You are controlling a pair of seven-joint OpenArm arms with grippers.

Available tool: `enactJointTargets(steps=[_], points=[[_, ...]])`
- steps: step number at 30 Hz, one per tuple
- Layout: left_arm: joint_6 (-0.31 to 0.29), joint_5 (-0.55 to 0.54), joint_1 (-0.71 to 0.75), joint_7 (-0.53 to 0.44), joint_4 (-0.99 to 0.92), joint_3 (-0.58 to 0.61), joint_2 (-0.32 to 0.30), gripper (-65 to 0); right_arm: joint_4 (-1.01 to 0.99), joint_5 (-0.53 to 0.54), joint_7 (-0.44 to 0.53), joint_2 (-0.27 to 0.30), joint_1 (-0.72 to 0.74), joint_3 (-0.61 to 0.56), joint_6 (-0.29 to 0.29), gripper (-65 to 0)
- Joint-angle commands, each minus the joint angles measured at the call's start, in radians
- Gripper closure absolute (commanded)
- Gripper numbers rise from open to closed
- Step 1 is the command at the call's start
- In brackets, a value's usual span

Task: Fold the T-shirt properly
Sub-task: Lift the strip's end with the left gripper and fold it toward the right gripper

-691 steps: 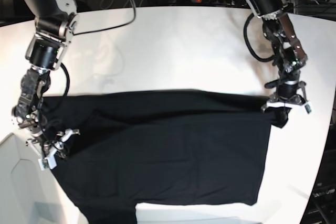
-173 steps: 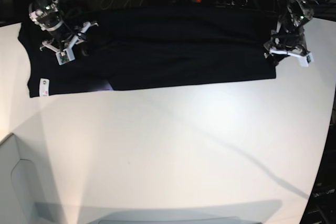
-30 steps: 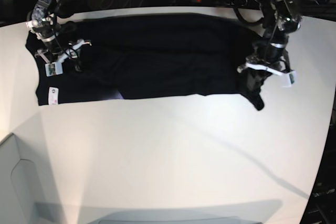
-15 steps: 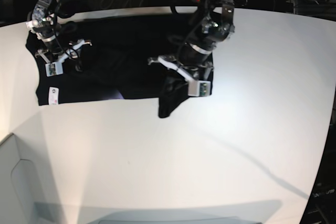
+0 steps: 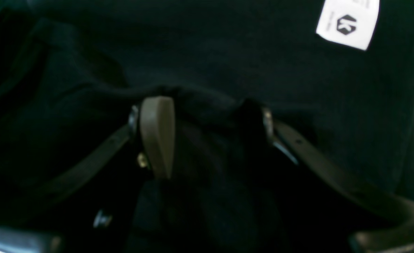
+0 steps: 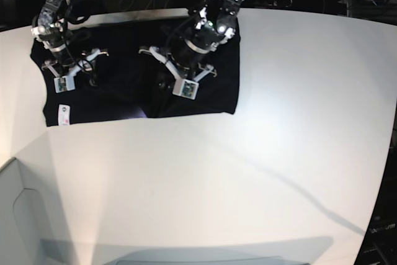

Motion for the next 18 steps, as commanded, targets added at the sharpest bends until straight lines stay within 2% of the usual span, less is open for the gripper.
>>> enactJointTargets(steps=[1,9,18], points=[[-0.004,-0.009,-0.023,-0.040,0.017,0.007,0.014,0.0,0.009,0.000,-0.002,0.008,0.002,0.001,0.005,-31.7],[-0.004,-0.007,-0.089,-0.040,0.016,0.006,0.023,0.0,0.009,0.000,-0.002,0.008,0.004,-0.001,0.005,-31.7],[-0.004,-0.012,-0.140,-0.042,-0.076,0.009,0.039,0.0,0.009,0.000,-0.002,0.009,0.004,-0.001,0.005,-31.7]])
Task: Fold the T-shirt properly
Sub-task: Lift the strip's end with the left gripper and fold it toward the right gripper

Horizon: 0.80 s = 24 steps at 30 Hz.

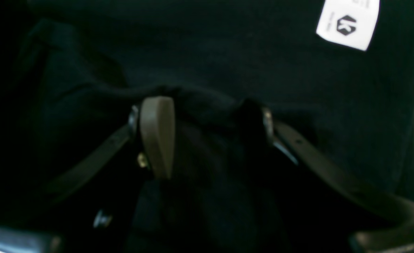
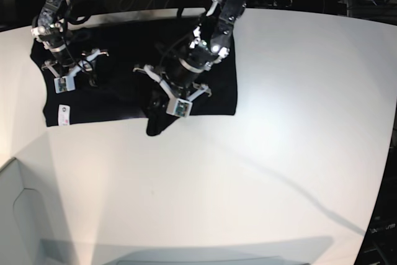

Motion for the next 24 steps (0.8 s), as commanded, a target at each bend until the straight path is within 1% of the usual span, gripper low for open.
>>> enactJointTargets(steps=[1,5,9,11,21,24], points=[[-0.004,-0.008,-0.010,-0.027,0.013,0.006,0.015,0.0,0.009,0.000,-0.001,0.008,0.001,0.000,0.005,-31.7],[-0.004,-0.009,-0.017,-0.027,0.004,0.012,0.015,0.0,0.009,0.000,-0.001,0.008,0.001,0.000,0.005,-31.7],[-0.004,-0.009,-0.044,-0.027,-0.001,0.083,0.015,0.0,0.009,0.000,-0.001,0.008,0.001,0.000,0.005,-31.7],[-0.004,-0.009,-0.046,-0.027,-0.001,0.097,0.015,0.0,0.009,0.000,-0.001,0.008,0.001,0.000,0.005,-31.7],[-0.004,-0.009,-0.066,-0.022,-0.022,0.100,0.015,0.0,0.009,0.000,-0.001,0.008,0.001,0.000,0.005,-31.7],[-0.004,-0.009,-0.067,-0.018,-0.033,0.100,0.015,-1.2,0.011,0.000,-0.001,0.008,0.001,0.000,0.005,-31.7]])
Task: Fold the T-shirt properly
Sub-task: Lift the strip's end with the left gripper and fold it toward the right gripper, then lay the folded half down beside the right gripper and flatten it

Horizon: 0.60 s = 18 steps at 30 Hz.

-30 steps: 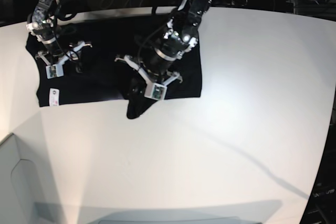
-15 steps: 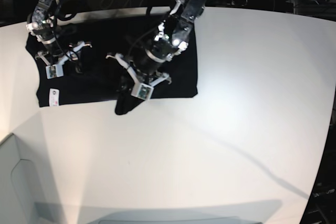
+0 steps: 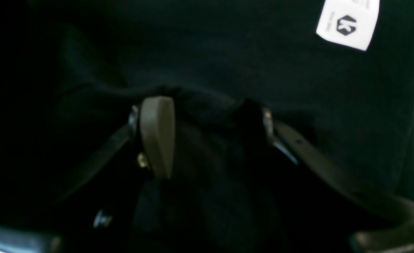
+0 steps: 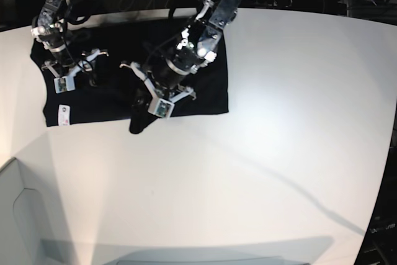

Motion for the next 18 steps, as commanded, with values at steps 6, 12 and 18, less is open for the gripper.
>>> enactJointTargets(steps=[6,12,18], points=[[-0.007,-0.005,-0.002,-0.035,0.040,0.004,0.013,-27.8,0.011,0.000,-0.001,0.007,0.001,0.000,0.005,-31.7],[-0.009,-0.005,0.040,-0.035,0.212,-0.008,-0.018,-38.9,0.014,0.000,-0.001,0.007,0.001,0.000,0.005,-31.7],[-0.009,-0.140,0.125,-0.035,0.381,-0.208,-0.127,-38.9,0.014,0.000,-0.001,0.007,0.001,0.000,0.005,-31.7]])
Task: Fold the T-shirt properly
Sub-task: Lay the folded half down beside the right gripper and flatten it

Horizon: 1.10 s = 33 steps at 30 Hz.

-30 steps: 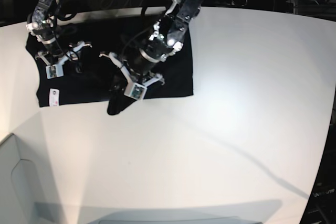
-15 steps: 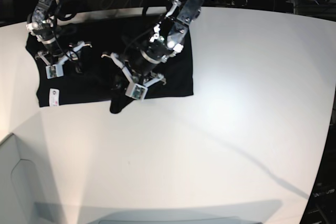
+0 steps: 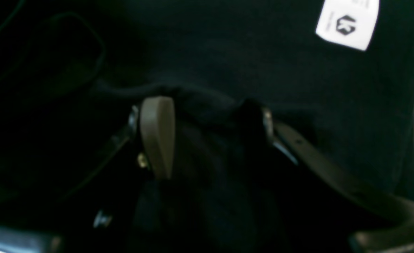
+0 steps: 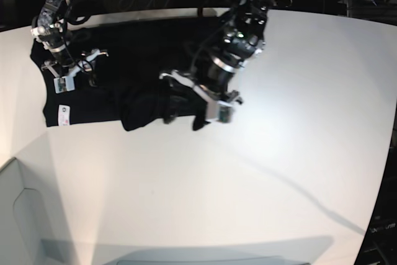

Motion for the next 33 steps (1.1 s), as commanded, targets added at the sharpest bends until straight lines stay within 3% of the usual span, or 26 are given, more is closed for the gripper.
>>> enactJointTargets(steps=[1,4,7,17,24,30,33], points=[[-0.002,-0.033,0.005,-0.018,0.015,-0.049,-0.006,-38.9,0.013,0.000,-0.001,0.007,0.001,0.001,0.005,-31.7],[-0.002,-0.135,0.010,-0.009,-0.042,-0.188,-0.025,-38.9,0.010,0.000,-0.001,0.007,0.001,0.001,0.005,-31.7],[-0.002,-0.170,0.002,-0.009,-0.108,-0.204,-0.048,-38.9,0.010,0.000,-0.001,0.004,0.008,0.001,0.005,-31.7],[-0.002,-0.165,-0.099,-0.008,-0.211,0.199,-0.121,-38.9,0.016,0.000,-0.001,0.005,0.014,0.001,0.005,-31.7],[-0.013,-0.173,-0.177,-0.008,-0.131,0.478,-0.197,-38.9,0.016,0.000,0.003,0.034,0.015,0.012,0.005,-31.7],[-0.004,-0.173,-0.182,-0.014,-0.011,0.531,-0.239,-38.9,0.016,0.002,-0.001,0.033,0.035,0.040,0.005,-31.7],[-0.002,-0.173,-0.154,-0.017,0.010,0.412,-0.287,-38.9,0.016,0.002,-0.001,0.031,0.035,0.043,0.005,-31.7]])
